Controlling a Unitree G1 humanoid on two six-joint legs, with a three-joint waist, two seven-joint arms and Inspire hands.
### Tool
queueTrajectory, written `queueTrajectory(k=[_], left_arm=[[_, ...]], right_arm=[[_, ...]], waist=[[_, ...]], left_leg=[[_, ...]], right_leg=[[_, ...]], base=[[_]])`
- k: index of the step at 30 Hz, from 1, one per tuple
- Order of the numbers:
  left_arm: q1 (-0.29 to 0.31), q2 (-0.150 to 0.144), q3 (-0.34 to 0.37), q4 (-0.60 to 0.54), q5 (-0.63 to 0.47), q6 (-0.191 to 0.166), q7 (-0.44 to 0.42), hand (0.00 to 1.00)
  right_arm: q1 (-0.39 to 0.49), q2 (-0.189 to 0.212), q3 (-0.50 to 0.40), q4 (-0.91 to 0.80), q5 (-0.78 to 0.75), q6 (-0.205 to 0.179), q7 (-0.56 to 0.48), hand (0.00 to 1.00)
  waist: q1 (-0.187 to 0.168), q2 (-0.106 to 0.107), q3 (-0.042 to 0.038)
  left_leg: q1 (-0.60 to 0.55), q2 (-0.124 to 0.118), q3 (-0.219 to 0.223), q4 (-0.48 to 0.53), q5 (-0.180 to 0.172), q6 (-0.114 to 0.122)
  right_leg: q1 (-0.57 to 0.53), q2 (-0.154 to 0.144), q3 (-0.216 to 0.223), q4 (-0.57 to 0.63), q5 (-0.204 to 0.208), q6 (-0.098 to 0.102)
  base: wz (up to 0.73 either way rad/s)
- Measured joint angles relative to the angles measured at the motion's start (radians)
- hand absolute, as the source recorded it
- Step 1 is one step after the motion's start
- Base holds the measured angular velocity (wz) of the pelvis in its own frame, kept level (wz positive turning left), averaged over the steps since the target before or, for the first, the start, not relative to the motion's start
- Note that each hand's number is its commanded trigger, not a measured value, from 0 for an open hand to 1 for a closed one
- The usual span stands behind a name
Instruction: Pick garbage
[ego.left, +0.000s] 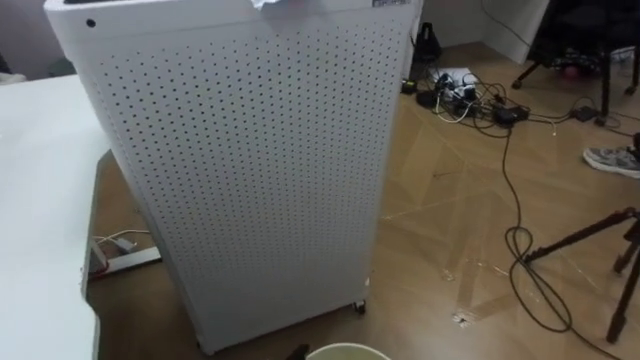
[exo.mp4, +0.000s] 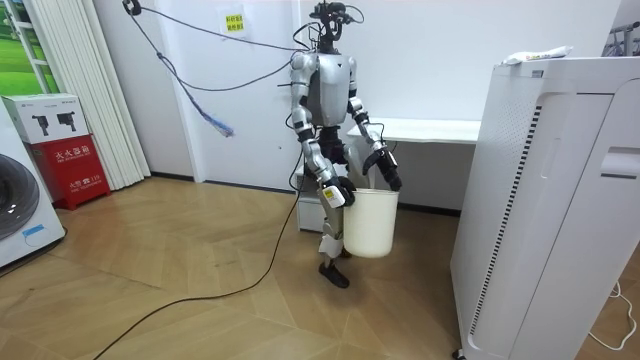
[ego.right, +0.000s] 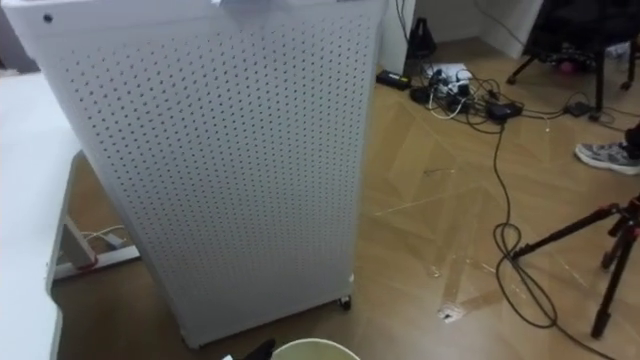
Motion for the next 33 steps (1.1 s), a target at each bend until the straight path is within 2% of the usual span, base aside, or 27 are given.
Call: queueTrajectory(k=[2, 3, 5, 6, 7, 8, 9, 10, 11, 14, 16, 18, 19, 21, 22, 23, 24, 26, 27, 28, 30, 32, 33], left_arm=[[0.004, 0.0, 0.009, 0.0, 0.001, -0.003, -0.001, 0.0], [0.006, 0.0, 0.015, 0.0, 0.002, -0.003, -0.001, 0.0], [0.016, 0.0, 0.042, -0.001, 0.002, -0.004, -0.003, 0.0], [0.019, 0.0, 0.05, -0.001, 0.002, -0.005, -0.002, 0.0], [0.027, 0.005, 0.062, -0.003, 0.002, -0.011, 0.0, 0.0], [0.027, 0.014, 0.062, -0.009, 0.002, -0.018, 0.004, 0.0], [0.028, 0.019, 0.062, -0.012, 0.002, -0.022, 0.005, 0.0], [0.027, 0.024, 0.062, -0.015, 0.002, -0.027, 0.006, 0.0], [0.028, 0.029, 0.063, -0.019, 0.003, -0.03, 0.008, 0.0], [0.026, 0.041, 0.072, -0.056, 0.01, -0.039, 0.011, 0.0], [0.025, 0.04, 0.095, -0.06, 0.011, -0.05, 0.023, 0.0], [0.022, 0.039, 0.104, -0.063, 0.01, -0.055, 0.043, 0.0], [0.021, 0.04, 0.101, -0.063, 0.009, -0.055, 0.051, 0.0], [0.021, 0.034, 0.098, -0.063, 0.01, -0.055, 0.051, 0.0], [0.027, 0.03, 0.095, -0.063, 0.009, -0.055, 0.05, 0.0], [0.034, 0.027, 0.09, -0.063, 0.009, -0.055, 0.05, 0.0], [0.037, 0.027, 0.086, -0.063, 0.009, -0.055, 0.05, 0.0], [0.042, 0.027, 0.066, -0.063, 0.029, -0.055, 0.051, 0.0], [0.043, 0.028, 0.062, -0.063, 0.038, -0.054, 0.051, 0.0], [0.042, 0.024, 0.057, -0.062, 0.042, -0.054, 0.055, 0.0], [0.048, 0.025, 0.055, -0.059, 0.042, -0.055, 0.072, 0.0], [0.046, 0.037, 0.041, -0.059, 0.041, -0.059, 0.093, 0.0], [0.047, 0.04, 0.038, -0.059, 0.042, -0.059, 0.098, 0.0]], right_arm=[[0.003, -0.005, 0.011, 0.001, -0.003, -0.001, 0.0, 1.0], [0.004, -0.005, 0.014, 0.001, -0.006, -0.001, 0.0, 1.0], [0.021, -0.005, 0.019, 0.001, -0.004, -0.001, -0.001, 1.0], [0.028, -0.005, 0.019, 0.001, -0.004, -0.001, -0.001, 1.0], [0.035, -0.003, 0.019, 0.001, -0.004, -0.001, -0.002, 1.0], [0.035, -0.003, 0.019, 0.0, -0.006, -0.001, -0.002, 1.0], [0.035, -0.003, 0.019, -0.002, -0.006, -0.001, -0.001, 1.0], [0.035, -0.002, 0.018, -0.004, -0.006, -0.001, -0.002, 1.0], [0.035, 0.001, 0.018, -0.01, -0.007, -0.001, -0.001, 1.0], [0.035, -0.002, 0.008, -0.015, -0.007, -0.002, -0.001, 1.0], [0.035, 0.003, 0.008, -0.015, -0.008, -0.002, -0.001, 1.0], [0.028, 0.005, 0.011, -0.016, -0.01, -0.002, -0.002, 1.0], [0.022, 0.004, 0.019, -0.016, -0.015, -0.001, -0.002, 1.0], [0.015, 0.002, 0.025, -0.019, -0.017, -0.001, -0.002, 1.0], [0.016, 0.002, 0.028, -0.026, -0.02, 0.0, -0.002, 1.0], [0.016, 0.002, 0.029, -0.035, -0.034, 0.0, -0.003, 1.0], [0.016, 0.001, 0.033, -0.037, -0.04, 0.0, -0.002, 1.0], [0.021, -0.001, 0.035, -0.038, -0.046, 0.0, -0.003, 1.0], [0.024, -0.001, 0.036, -0.038, -0.047, 0.0, -0.005, 1.0], [0.028, 0.0, 0.037, -0.038, -0.045, 0.0, -0.008, 1.0], [0.032, 0.0, 0.037, -0.047, -0.044, 0.0, -0.009, 1.0], [0.03, 0.001, 0.04, -0.05, -0.042, -0.004, -0.013, 1.0], [0.032, 0.001, 0.041, -0.049, -0.043, -0.004, -0.016, 1.0]], waist=[[0.015, -0.001, -0.0003], [0.017, -0.002, -0.0007], [0.026, -0.006, -0.0049], [0.027, -0.008, -0.0066], [0.027, -0.007, -0.017], [0.029, -0.016, -0.015], [0.03, -0.019, -0.0157], [0.031, -0.023, -0.0168], [0.029, -0.029, -0.0192], [0.033, -0.029, -0.0189], [0.037, -0.027, -0.0176], [0.04, -0.02, -0.0123], [0.037, -0.018, -0.0108], [0.04, -0.007, -0.0039], [0.041, -0.005, -0.0026], [0.037, -0.005, -0.0021], [0.033, -0.006, -0.002], [0.024, -0.011, 0.0006], [0.024, -0.009, -0.0003], [0.026, -0.008, 0.0006], [0.028, -0.005, 0.0018], [0.013, -0.002, 0.0003], [0.01, -0.004, -0.001]], left_leg=[[-0.068, -0.029, -0.024, -0.191, 0.018, -0.024], [-0.076, -0.038, -0.039, -0.256, 0.03, -0.028], [-0.08, -0.059, -0.097, -0.451, 0.106, -0.037], [-0.077, -0.062, -0.109, -0.469, 0.135, -0.034], [-0.062, -0.071, -0.118, -0.486, 0.18, -0.025], [-0.05, -0.081, -0.124, -0.487, 0.198, -0.007], [-0.046, -0.084, -0.122, -0.483, 0.205, 0.0], [-0.04, -0.091, -0.124, -0.466, 0.218, 0.021], [-0.03, -0.105, -0.12, -0.454, 0.203, 0.028], [-0.018, -0.133, -0.111, -0.444, 0.159, 0.045], [-0.013, -0.146, -0.11, -0.435, 0.135, 0.05], [-0.014, -0.158, -0.11, -0.435, 0.12, 0.056], [-0.014, -0.169, -0.107, -0.435, 0.111, 0.063], [-0.017, -0.174, -0.098, -0.416, 0.086, 0.073], [-0.015, -0.184, -0.098, -0.406, 0.068, 0.08], [-0.007, -0.195, -0.098, -0.402, 0.051, 0.088], [-0.001, -0.203, -0.098, -0.401, 0.044, 0.094], [0.025, -0.23, -0.111, -0.38, 0.008, 0.113], [0.029, -0.233, -0.118, -0.375, 0.0, 0.117], [0.045, -0.233, -0.129, -0.374, -0.011, 0.122], [0.075, -0.23, -0.144, -0.396, -0.013, 0.123], [0.095, -0.231, -0.19, -0.411, -0.014, 0.121], [0.098, -0.232, -0.199, -0.412, -0.015, 0.119]], right_leg=[[0.003, 0.0, 0.016, -0.001, -0.01, 0.0], [0.006, 0.001, 0.017, -0.001, -0.014, 0.0], [0.025, 0.006, 0.018, 0.001, -0.025, -0.001], [0.034, 0.006, 0.018, 0.001, -0.033, 0.003], [0.045, 0.006, 0.025, 0.0, -0.045, 0.014], [0.055, 0.001, 0.027, -0.001, -0.058, 0.023], [0.059, -0.002, 0.025, -0.002, -0.065, 0.029], [0.073, -0.012, 0.015, -0.004, -0.08, 0.04], [0.092, -0.032, -0.004, -0.017, -0.089, 0.053], [0.118, -0.063, -0.005, -0.039, -0.105, 0.082], [0.126, -0.078, -0.011, -0.04, -0.112, 0.094], [0.124, -0.093, -0.019, -0.033, -0.115, 0.1], [0.125, -0.106, -0.029, -0.026, -0.122, 0.112], [0.126, -0.12, -0.033, 0.004, -0.126, 0.119], [0.12, -0.139, -0.052, 0.042, -0.135, 0.135], [0.1, -0.161, -0.064, 0.114, -0.137, 0.138], [0.089, -0.173, -0.065, 0.152, -0.136, 0.14], [0.037, -0.208, -0.046, 0.312, -0.105, 0.163], [0.018, -0.21, -0.035, 0.353, -0.089, 0.163], [-0.006, -0.208, -0.012, 0.389, -0.091, 0.168], [-0.042, -0.195, -0.003, 0.358, -0.119, 0.165], [-0.055, -0.169, 0.0, 0.182, -0.117, 0.161], [-0.05, -0.163, 0.003, 0.126, -0.108, 0.159]], base=[[-0.39], [-0.3], [-0.18], [-0.08], [-0.05], [-0.06], [-0.1], [-0.04], [0.0], [0.05], [0.0], [0.04], [0.07], [0.04], [0.07], [0.13], [0.15], [0.22], [0.21], [0.19], [0.23], [0.57], [0.61]])
